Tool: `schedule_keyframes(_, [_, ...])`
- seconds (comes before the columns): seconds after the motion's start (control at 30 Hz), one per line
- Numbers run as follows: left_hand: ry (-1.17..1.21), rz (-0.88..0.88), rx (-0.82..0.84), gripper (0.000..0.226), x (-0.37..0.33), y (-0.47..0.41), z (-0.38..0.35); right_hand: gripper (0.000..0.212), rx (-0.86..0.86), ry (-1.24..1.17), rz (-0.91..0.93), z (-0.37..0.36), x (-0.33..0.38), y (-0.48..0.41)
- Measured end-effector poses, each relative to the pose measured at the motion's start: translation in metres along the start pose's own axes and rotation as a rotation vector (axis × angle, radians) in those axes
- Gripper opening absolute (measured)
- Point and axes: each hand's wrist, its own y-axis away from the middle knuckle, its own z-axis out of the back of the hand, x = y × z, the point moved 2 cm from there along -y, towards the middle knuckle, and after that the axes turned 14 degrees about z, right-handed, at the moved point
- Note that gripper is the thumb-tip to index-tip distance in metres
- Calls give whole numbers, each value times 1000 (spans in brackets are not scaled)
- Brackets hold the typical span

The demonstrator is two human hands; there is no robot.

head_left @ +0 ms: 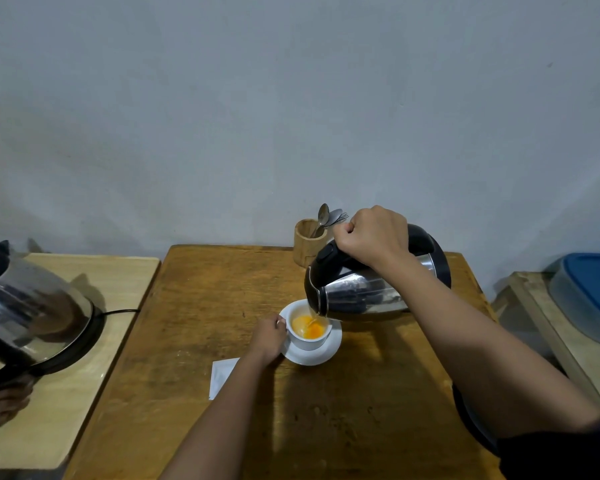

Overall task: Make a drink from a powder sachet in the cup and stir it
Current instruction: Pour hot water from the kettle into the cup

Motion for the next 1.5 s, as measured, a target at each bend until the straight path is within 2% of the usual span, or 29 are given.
schedule_keyframes(0.87, [-77, -46, -83, 32, -1, 5, -1, 43, 36, 77, 74, 9, 8, -5])
schedule_keyframes(1.5, [-39, 21, -120, 33, -3, 7, 0, 43, 20, 60, 97, 10, 11, -6])
